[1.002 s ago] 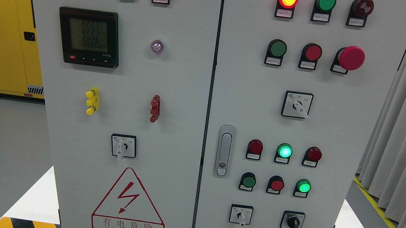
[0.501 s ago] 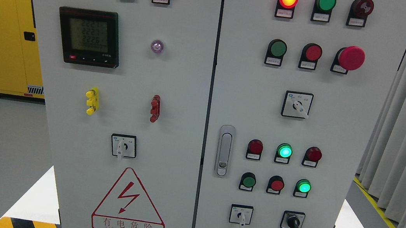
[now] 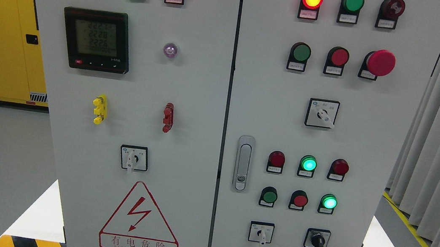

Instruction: Turn on light switch 1

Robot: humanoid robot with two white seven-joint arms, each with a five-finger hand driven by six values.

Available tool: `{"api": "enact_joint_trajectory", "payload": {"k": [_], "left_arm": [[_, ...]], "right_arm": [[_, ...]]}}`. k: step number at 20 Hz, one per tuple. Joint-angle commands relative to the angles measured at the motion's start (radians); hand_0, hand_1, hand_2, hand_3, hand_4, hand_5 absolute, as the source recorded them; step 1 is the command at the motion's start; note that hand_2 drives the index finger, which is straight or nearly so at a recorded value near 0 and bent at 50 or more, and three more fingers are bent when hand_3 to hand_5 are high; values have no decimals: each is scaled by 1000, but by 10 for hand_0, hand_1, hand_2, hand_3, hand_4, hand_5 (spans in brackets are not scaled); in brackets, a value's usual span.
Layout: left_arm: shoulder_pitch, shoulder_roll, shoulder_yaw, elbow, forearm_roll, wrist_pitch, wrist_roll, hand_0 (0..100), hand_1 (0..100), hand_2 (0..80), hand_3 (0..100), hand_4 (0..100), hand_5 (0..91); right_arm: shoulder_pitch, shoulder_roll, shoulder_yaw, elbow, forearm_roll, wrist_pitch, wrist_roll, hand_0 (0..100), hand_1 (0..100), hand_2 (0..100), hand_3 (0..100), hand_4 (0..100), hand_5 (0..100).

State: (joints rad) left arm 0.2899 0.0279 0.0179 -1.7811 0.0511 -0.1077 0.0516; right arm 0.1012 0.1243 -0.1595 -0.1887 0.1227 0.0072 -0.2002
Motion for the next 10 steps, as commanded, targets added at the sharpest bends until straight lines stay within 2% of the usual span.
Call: {"api": "enact_joint_trajectory", "payload": {"k": [1, 5, 8, 10], "left_arm": [[-78, -48, -10, -191, -4, 84, 16, 105, 627, 574, 830, 862, 858], [-113, -62, -27, -208, -8, 131, 27, 102, 629, 586, 849, 870, 864], [-176, -63, -38, -208, -45, 195, 92, 94, 631, 585, 849, 875, 868], [-221, -66, -45, -210, -54, 250, 114, 96, 634, 585, 872, 879, 871]], "right_arm": [[0, 0, 0, 0, 0, 0, 1, 0, 500, 40, 0, 0, 0], [0, 0, 0, 0, 0, 0, 1, 0, 500, 40, 0, 0, 0], [0, 0, 0, 0, 0, 0, 1, 0, 500, 40, 0, 0, 0], [0, 0, 0, 0, 0, 0, 1, 0, 500, 40, 0, 0, 0]]}}
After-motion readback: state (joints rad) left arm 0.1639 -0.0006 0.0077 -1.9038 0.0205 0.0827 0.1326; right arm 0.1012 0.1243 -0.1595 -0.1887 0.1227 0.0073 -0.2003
